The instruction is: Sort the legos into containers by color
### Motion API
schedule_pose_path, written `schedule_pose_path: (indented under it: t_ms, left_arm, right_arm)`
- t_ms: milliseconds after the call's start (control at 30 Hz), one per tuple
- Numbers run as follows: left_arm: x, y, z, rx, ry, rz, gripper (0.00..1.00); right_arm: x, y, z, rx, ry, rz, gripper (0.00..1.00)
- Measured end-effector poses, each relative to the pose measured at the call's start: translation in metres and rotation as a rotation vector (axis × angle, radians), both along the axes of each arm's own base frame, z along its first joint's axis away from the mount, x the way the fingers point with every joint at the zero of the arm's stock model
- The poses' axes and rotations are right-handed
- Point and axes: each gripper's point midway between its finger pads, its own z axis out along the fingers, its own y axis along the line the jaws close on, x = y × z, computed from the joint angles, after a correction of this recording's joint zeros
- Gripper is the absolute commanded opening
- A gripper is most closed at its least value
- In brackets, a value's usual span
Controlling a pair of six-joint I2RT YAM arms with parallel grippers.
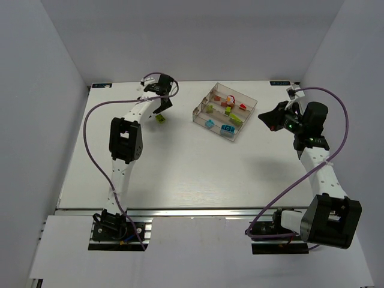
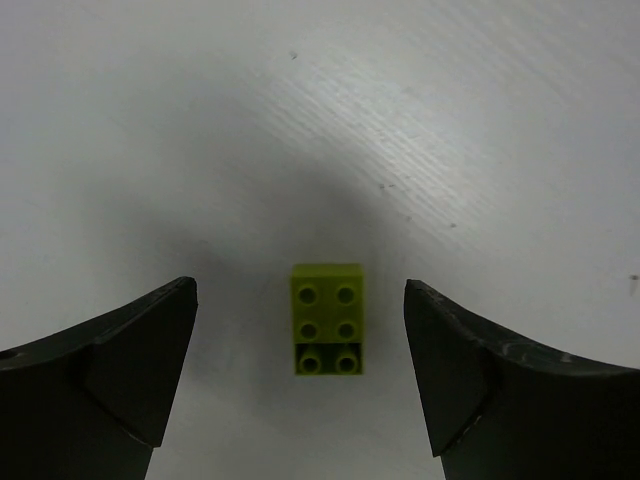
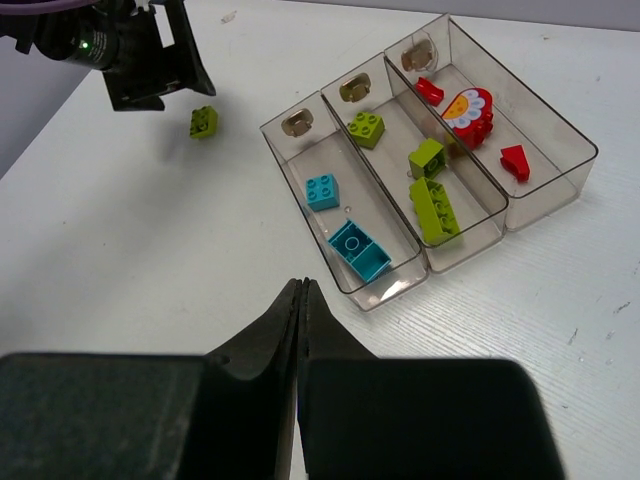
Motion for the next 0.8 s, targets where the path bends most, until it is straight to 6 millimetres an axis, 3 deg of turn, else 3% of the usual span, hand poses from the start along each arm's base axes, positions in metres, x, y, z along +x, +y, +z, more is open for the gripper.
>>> schedule_pose_path:
  t_ms: [167, 500, 600, 733, 800]
  left_arm:
    - [-0.016, 0.012, -0.01, 0.015, 0.076, 0.02, 0.93]
    - [-0.02, 0.001, -0.031, -0.055, 0.13, -0.03, 0.81]
    - [-0.021, -0.003, -0.039, -0.068, 0.142, -0.039, 0.64]
    - [-0.019, -0.007, -0.045, -0.087, 0.146, -0.051, 0.56]
    - [-0.018, -0.009, -0.045, -0.097, 0.14, -0.049, 0.36]
  right_arm:
    - [0.002, 0.0, -0.004, 0.002, 0.012, 0.0, 0.0]
    - [0.002, 0.0, -0.005, 0.002, 0.014, 0.0, 0.0]
    - [0.002, 0.0, -0.005, 0.002, 0.015, 0.0, 0.0]
    - [0.002, 0.0, -0.005, 0.002, 0.015, 0.0, 0.0]
    - [0.002, 0.0, -0.005, 0.002, 0.015, 0.0, 0.0]
